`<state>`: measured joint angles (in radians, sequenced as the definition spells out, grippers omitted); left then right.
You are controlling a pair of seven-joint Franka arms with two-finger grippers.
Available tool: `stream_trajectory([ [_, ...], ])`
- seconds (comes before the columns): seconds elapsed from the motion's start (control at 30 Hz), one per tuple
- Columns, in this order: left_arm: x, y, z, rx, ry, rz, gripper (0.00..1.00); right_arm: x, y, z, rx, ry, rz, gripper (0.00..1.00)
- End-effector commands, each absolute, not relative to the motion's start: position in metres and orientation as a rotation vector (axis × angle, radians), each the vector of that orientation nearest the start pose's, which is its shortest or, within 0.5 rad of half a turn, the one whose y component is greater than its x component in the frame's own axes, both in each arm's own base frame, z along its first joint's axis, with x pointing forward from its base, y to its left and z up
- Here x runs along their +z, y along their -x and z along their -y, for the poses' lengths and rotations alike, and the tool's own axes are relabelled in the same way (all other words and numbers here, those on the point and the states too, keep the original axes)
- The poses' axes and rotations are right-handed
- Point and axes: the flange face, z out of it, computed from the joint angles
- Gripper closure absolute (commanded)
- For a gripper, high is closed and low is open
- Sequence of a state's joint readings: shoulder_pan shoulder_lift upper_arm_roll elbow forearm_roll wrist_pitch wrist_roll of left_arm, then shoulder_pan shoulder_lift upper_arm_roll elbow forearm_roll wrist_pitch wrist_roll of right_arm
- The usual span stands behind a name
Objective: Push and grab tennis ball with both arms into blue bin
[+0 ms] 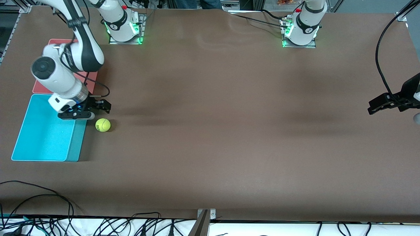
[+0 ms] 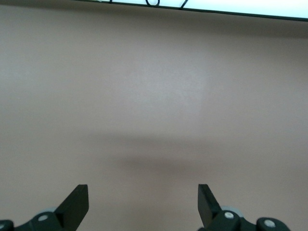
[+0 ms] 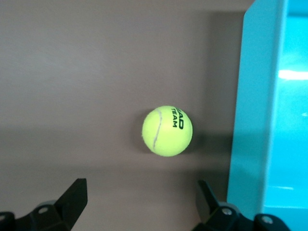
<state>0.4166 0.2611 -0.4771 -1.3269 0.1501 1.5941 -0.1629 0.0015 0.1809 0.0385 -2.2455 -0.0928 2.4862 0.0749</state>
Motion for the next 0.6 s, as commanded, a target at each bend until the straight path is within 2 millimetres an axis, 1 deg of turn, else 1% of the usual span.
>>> stream_trajectory([
  [0.0,0.609,-0.622,-0.041,-0.052,3.133,0.205,0.0,0.268,-0.552,-0.006,-0.15,3.205,0.041,0.0],
  [0.1,0.61,-0.621,-0.053,-0.054,3.149,0.233,0.0,0.247,-0.554,-0.004,-0.188,3.196,0.041,0.0],
  [0.17,0.612,-0.621,-0.056,-0.059,3.175,0.255,0.0,0.236,-0.556,-0.006,-0.217,3.189,0.048,0.0],
  [0.3,0.613,-0.621,-0.06,-0.065,3.179,0.271,0.0,0.224,-0.558,-0.002,-0.252,3.184,0.043,0.0],
  [0.37,0.617,-0.618,-0.053,-0.073,3.178,0.269,0.0,0.217,-0.557,-0.003,-0.245,3.183,0.041,0.0],
  [0.43,0.625,-0.612,-0.055,-0.089,3.166,0.294,0.0,0.214,-0.559,-0.002,-0.274,3.179,0.048,0.0],
  [0.5,0.628,-0.608,-0.051,-0.091,3.163,0.299,0.0,0.205,-0.559,-0.001,-0.281,3.179,0.06,0.0],
  [0.57,0.631,-0.603,-0.051,-0.092,3.17,0.316,0.0,0.197,-0.558,0.002,-0.289,3.187,0.078,0.0],
])
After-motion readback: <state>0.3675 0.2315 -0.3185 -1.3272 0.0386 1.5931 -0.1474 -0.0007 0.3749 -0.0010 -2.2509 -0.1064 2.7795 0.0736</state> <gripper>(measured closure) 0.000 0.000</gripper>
